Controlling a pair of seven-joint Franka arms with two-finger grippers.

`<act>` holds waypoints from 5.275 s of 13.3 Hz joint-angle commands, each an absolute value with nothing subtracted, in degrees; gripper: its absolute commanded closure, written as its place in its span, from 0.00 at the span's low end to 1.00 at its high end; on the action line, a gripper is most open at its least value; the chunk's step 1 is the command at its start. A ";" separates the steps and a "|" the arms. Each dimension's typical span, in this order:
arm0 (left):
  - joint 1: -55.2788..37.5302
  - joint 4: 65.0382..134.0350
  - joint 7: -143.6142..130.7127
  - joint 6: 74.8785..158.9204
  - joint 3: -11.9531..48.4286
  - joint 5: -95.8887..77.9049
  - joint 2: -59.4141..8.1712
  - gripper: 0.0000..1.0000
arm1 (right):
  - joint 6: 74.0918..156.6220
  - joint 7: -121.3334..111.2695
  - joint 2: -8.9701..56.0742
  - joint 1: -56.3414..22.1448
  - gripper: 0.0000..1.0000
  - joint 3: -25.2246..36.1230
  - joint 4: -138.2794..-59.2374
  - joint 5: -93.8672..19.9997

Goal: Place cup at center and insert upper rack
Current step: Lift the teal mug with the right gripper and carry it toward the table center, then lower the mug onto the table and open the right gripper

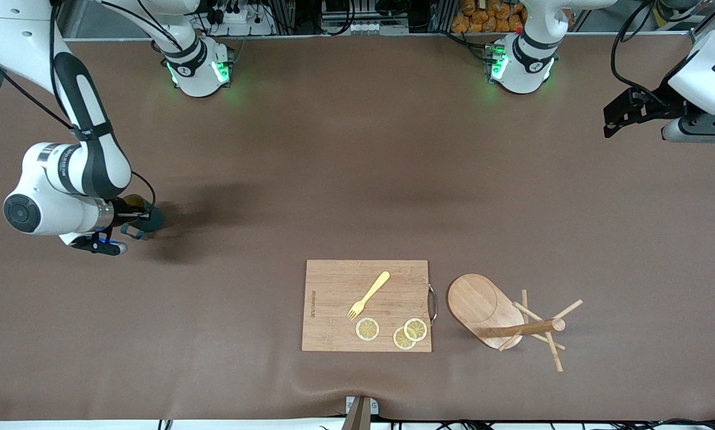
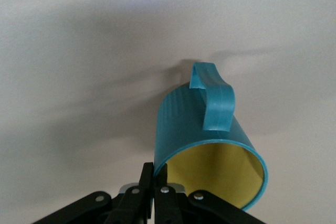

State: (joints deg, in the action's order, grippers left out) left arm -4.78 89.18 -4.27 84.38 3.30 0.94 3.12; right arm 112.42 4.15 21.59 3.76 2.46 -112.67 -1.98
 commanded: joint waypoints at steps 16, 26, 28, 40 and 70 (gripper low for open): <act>-4.39 88.77 -3.52 83.76 3.34 1.32 2.90 0.00 | 106.15 48.73 16.43 -21.51 1.00 2.20 -108.54 -20.57; -4.48 88.77 -3.60 83.67 3.34 1.32 2.81 0.00 | 125.85 86.18 20.38 -43.31 1.00 2.20 -106.27 -30.58; -4.48 88.77 -3.60 83.76 3.34 1.32 2.81 0.00 | 128.13 93.04 23.45 -46.22 1.00 2.20 -103.72 -31.73; -4.39 88.86 -3.43 83.76 3.34 1.23 2.81 0.00 | 142.29 107.75 33.49 -55.11 1.00 2.29 -98.96 -31.82; -5.27 88.95 -4.30 83.85 3.43 1.23 1.50 0.00 | 98.75 94.34 23.91 -37.46 0.00 2.72 -87.12 -23.82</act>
